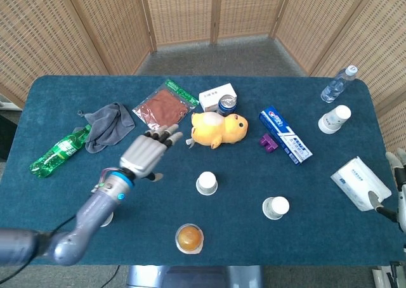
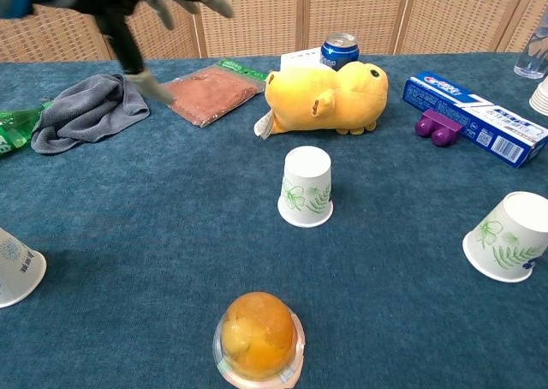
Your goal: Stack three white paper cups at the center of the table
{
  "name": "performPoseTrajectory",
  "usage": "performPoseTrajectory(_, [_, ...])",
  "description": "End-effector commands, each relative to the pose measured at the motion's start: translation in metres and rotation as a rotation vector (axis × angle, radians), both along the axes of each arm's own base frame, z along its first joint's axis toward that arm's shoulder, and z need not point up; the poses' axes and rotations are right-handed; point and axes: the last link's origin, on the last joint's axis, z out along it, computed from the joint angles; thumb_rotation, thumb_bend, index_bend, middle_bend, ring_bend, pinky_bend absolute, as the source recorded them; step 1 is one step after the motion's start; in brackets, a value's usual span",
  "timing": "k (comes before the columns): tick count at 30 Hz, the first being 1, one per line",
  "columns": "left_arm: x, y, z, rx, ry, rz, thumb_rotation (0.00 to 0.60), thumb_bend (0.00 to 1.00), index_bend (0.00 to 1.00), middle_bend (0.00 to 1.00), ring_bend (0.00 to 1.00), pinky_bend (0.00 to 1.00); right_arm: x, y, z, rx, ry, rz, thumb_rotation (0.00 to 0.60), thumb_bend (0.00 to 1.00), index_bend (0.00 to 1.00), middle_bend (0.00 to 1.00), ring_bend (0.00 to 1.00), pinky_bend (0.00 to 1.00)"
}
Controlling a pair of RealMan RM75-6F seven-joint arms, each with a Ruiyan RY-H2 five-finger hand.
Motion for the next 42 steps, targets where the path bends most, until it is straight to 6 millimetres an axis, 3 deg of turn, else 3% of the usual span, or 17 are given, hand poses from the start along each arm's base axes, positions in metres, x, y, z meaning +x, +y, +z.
performPoseTrajectory(1, [-0.032, -0.013, 0.015, -0.040, 0.011, 0.024, 0.600, 0.24, 0.02, 0.00, 0.00, 0.17, 0.001, 0.000, -0.004, 0.007, 0.007, 0.002, 0.600, 0.32, 0.12, 0.02, 0.00, 0.02])
performPoseTrajectory(12, [-0.116, -0.054, 0.051, -0.082, 0.081, 0.059, 0.600, 0.24, 0.03, 0.00, 0.00, 0.17, 0.001, 0.000, -0.005, 0.006, 0.010, -0.004, 0.600, 0.32, 0.12, 0.02, 0.00, 0.02])
performPoseTrajectory(21, [-0.164, -0.094, 0.076, -0.113, 0.106, 0.082, 0.600, 0.24, 0.02, 0.00, 0.00, 0.16, -0.003, -0.001, -0.002, -0.003, 0.004, -0.019, 0.600, 0.32, 0.12, 0.02, 0.00, 0.02])
performPoseTrajectory(33, [-0.205, -0.120, 0.065, -0.173, 0.134, 0.128, 0.600, 0.24, 0.02, 0.00, 0.00, 0.15, -0.003, -0.002, -0.002, -0.006, 0.004, -0.018, 0.600, 0.32, 0.12, 0.02, 0.00, 0.02])
performPoseTrajectory(42, [-0.219, -0.123, 0.050, -0.203, 0.149, 0.155, 0.600, 0.24, 0.02, 0.00, 0.00, 0.15, -0.003, -0.001, 0.000, -0.010, -0.001, -0.018, 0.600, 0.32, 0.12, 0.02, 0.00, 0.02])
